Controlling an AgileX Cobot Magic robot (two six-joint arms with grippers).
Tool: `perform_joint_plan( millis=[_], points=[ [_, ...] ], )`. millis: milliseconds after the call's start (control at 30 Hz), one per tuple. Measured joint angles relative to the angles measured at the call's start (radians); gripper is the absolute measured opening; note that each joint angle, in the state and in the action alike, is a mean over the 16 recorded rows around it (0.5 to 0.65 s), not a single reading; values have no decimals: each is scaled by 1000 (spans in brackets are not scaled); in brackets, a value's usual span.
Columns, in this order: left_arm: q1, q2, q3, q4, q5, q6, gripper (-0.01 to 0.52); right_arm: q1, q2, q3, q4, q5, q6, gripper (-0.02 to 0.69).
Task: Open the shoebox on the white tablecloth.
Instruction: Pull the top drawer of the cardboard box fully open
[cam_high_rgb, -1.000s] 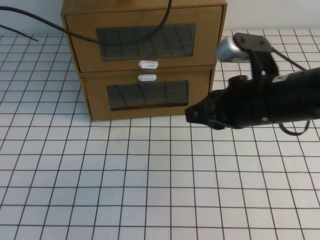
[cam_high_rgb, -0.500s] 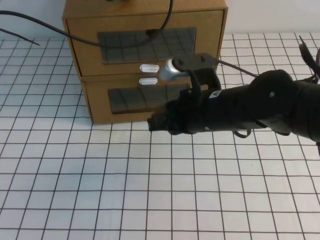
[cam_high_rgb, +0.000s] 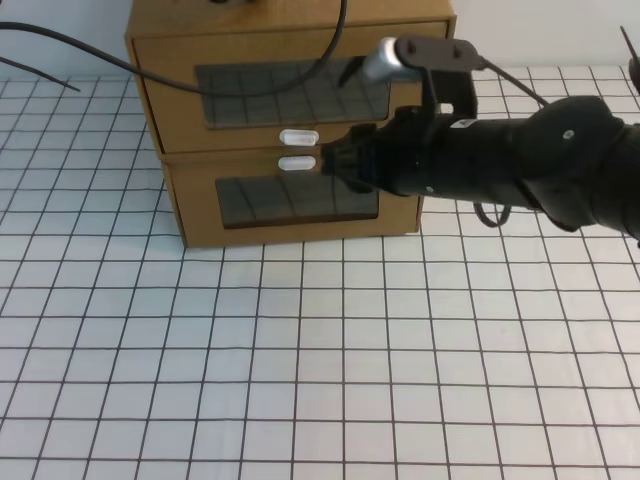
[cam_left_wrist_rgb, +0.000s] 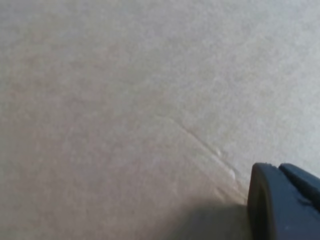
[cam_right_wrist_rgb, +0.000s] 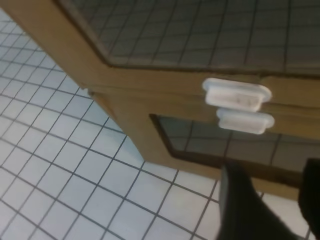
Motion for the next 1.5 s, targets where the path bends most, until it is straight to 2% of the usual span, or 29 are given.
perform_joint_plan(
  millis=[100,233,500,667,833,1100,1233,1367,1500],
  points=[
    [0,0,0,1,0,0,-2,-6,6,-21,1,22,-88,215],
    [0,0,0,1,1,0,-2,-6,12,-44,-8,70,-277,250],
    [-1,0,-1,6,1,3,-2,0,14,-64,-69,145,-707,238],
    [-3,0,-1,14,2,5,-2,23,14,-67,-116,114,-834,225],
    [-4,0,-2,22,3,7,-2,53,14,-68,-143,52,-712,216],
    [-5,0,-3,29,9,7,-2,86,17,-67,-123,20,-231,202],
    [-5,0,-3,30,11,7,-2,85,26,-63,-68,38,-36,188],
    [-5,0,-3,30,14,8,-2,81,36,-60,-6,71,76,170],
    [-5,0,-3,31,15,8,-2,77,46,-57,45,133,108,149]
  ],
)
